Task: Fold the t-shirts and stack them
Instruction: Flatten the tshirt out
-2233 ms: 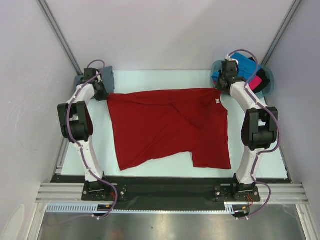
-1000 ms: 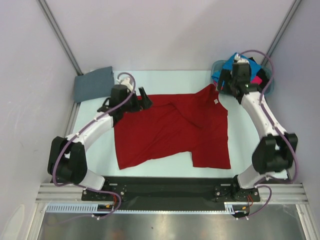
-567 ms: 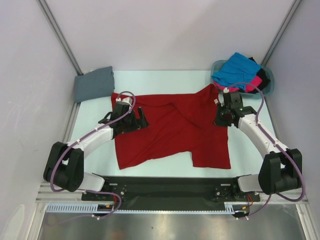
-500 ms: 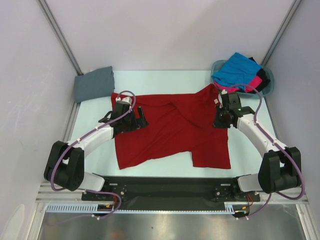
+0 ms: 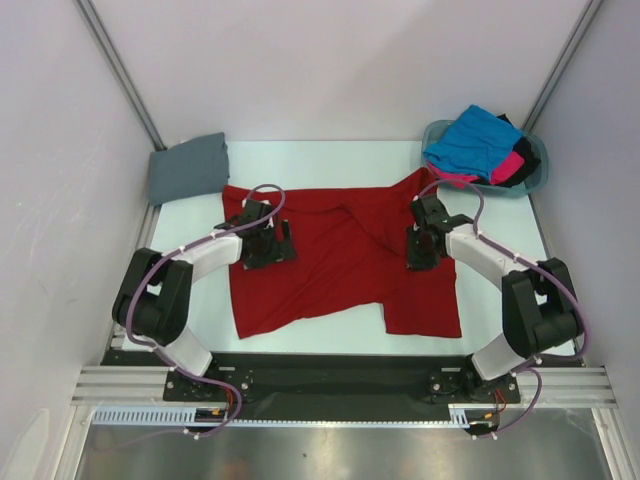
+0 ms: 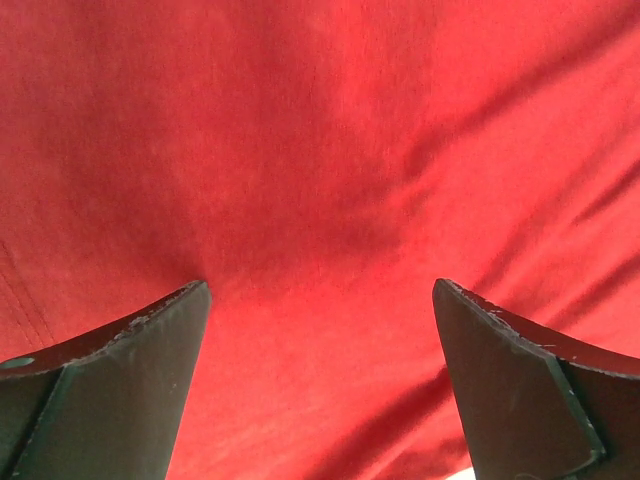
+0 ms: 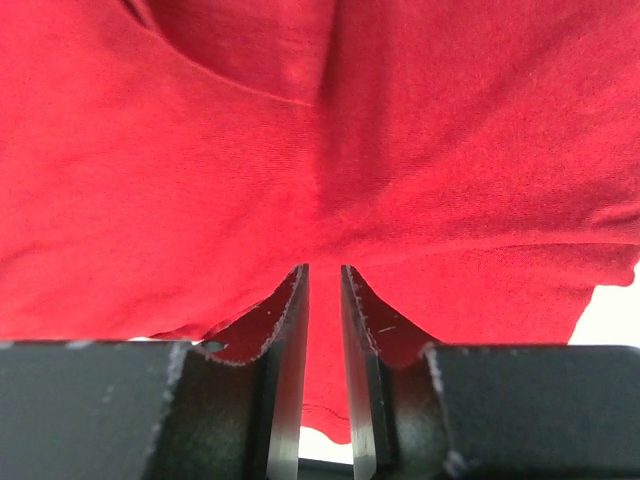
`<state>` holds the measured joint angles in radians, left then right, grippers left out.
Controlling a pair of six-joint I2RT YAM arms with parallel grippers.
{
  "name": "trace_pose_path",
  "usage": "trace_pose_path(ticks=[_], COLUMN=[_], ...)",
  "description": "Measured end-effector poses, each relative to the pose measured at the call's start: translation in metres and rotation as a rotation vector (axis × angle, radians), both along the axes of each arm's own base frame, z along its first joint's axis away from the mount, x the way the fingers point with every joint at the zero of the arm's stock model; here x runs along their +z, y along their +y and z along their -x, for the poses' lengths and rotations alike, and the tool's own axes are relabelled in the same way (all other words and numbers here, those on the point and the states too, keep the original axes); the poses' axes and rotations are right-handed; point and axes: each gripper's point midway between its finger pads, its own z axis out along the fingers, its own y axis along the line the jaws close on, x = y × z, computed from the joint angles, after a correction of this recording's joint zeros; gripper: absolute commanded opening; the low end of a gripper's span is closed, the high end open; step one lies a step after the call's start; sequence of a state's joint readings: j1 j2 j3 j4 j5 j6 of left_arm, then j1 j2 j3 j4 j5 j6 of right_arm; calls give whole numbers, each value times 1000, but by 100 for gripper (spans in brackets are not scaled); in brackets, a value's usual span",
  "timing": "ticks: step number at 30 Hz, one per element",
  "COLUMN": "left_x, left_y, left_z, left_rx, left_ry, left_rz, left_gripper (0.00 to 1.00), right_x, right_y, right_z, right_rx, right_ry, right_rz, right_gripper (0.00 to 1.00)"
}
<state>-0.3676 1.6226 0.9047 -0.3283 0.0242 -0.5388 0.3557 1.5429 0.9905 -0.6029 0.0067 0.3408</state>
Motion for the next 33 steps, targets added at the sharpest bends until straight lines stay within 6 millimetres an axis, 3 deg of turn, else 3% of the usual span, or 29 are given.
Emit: trace_pose_path(ticks=[9, 13, 16, 26, 33], left_x=[-8, -12, -12, -6, 0], left_y=[19, 37, 48, 66, 99], left_z=[-9, -2, 3, -1, -6], left_rx=[29, 56, 74, 107, 184], left_ry=[63, 103, 124, 168, 170], left_rz=[-156, -249, -306, -456, -577], left_gripper=[100, 100, 100, 100, 100], right_x=[-25, -32, -42, -42, -43], right_y=[-5, -10, -16, -9, 14], right_z=[10, 21, 31, 39, 86], right_rx=[1, -23, -53, -91, -30], right_ry=[63, 85, 121, 88, 108], right_rz=[104, 154, 196, 241, 267], right_gripper=[17, 15, 8, 1, 3])
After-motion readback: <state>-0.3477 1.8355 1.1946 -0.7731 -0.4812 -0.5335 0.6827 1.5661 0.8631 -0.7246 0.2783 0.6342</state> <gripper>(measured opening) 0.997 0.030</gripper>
